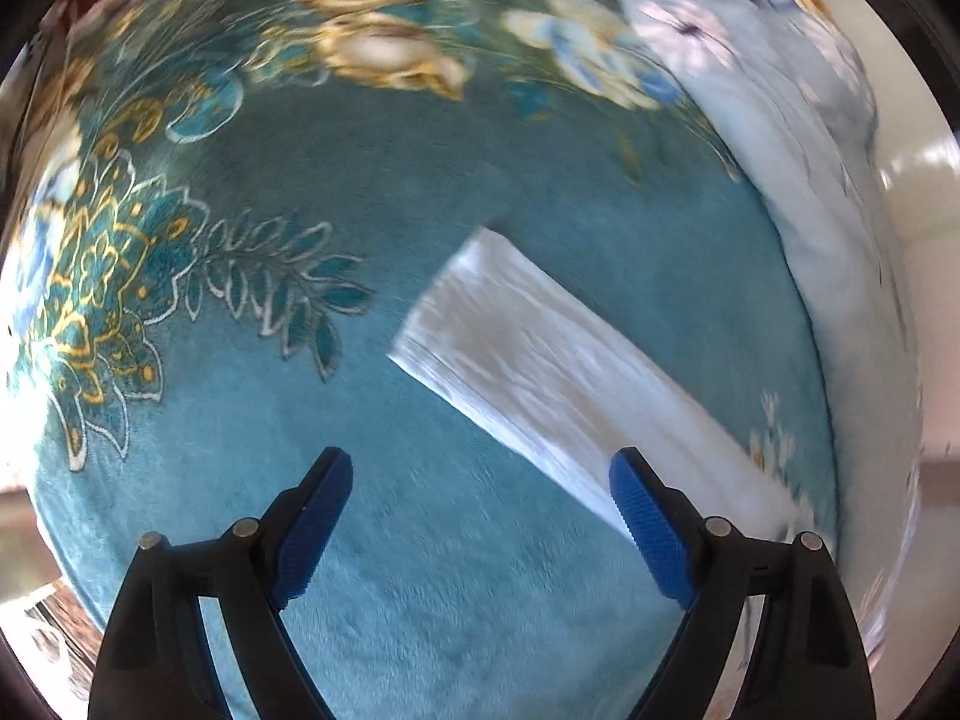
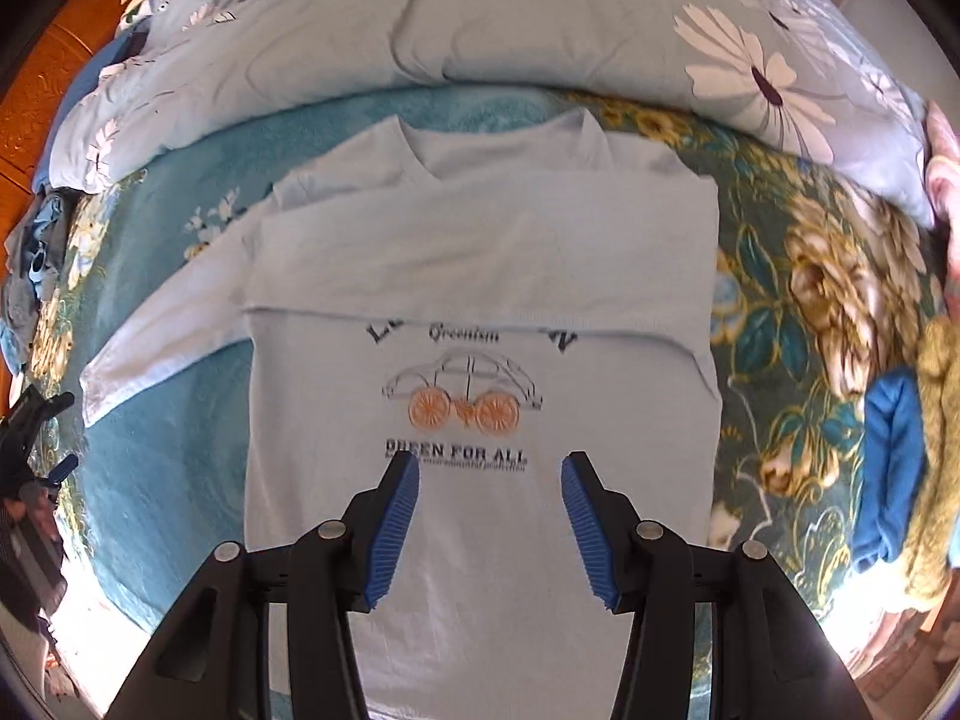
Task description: Fold clothes
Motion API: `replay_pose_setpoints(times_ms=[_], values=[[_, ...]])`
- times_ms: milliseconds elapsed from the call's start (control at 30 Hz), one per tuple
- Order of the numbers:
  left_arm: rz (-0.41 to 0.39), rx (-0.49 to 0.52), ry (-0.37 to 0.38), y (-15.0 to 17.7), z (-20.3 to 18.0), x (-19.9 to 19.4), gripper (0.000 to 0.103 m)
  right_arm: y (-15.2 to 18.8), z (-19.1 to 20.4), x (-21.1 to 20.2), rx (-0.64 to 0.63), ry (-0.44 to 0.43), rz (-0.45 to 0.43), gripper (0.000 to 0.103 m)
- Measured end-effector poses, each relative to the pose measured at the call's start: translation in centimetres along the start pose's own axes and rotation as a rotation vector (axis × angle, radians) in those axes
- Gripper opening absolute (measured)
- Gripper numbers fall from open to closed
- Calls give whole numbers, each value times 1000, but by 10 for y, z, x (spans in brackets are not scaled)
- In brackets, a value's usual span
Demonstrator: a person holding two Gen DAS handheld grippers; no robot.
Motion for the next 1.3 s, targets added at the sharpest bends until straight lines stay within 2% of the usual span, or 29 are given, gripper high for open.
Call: replay_pose_setpoints(times_ms=[67, 133, 233, 267, 567, 700, 733, 800, 833, 867, 967, 1067, 1200, 1300], values=[[9, -69, 41, -9, 11, 6, 87, 4, 5, 6, -5, -7, 12, 53], [22, -137, 52, -14, 23, 12, 85, 6, 13, 11, -27, -21, 22, 53], [52, -231, 121, -15, 32, 21, 57, 3, 30, 11, -56, -37, 18, 53], [60, -261, 146, -15, 35, 24, 52, 2, 36, 11, -67, -42, 16, 53], [36, -393, 303, -30, 47, 24, 50, -6, 67, 9, -131, -38, 11, 53], [45, -398, 303, -37, 47, 28, 48, -4, 71, 12, -146, -35, 22, 53], [48, -401, 299, -38, 47, 30, 45, -4, 73, 12, -149, -36, 24, 53], [41, -409, 284, -39, 48, 31, 31, -4, 75, 13, -155, -36, 28, 53], [35, -411, 276, -41, 49, 30, 20, -4, 75, 13, -155, -36, 28, 53], [28, -410, 270, -43, 50, 30, 16, -4, 76, 13, -156, -36, 28, 53], [13, -384, 261, -46, 49, 28, 10, -5, 76, 13, -156, -36, 28, 53], [-13, -311, 215, -51, 37, 18, 6, -6, 72, 11, -147, -35, 22, 53], [-81, -74, 157, -52, -10, -19, 6, -7, 62, 8, -123, -38, 15, 53], [-138, 177, 128, -37, -64, -49, 6, -8, 50, 2, -94, -52, 1, 53]])
Point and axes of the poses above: each gripper's, at about its wrist camera, not at the fingertips, and x roughly the way its jaws point, z to its left, y to its underside, the point moved 9 cm from there along x, roughly the way its jaws point, and after that the axes turned 9 degrees about z, right-handed, at the moved point
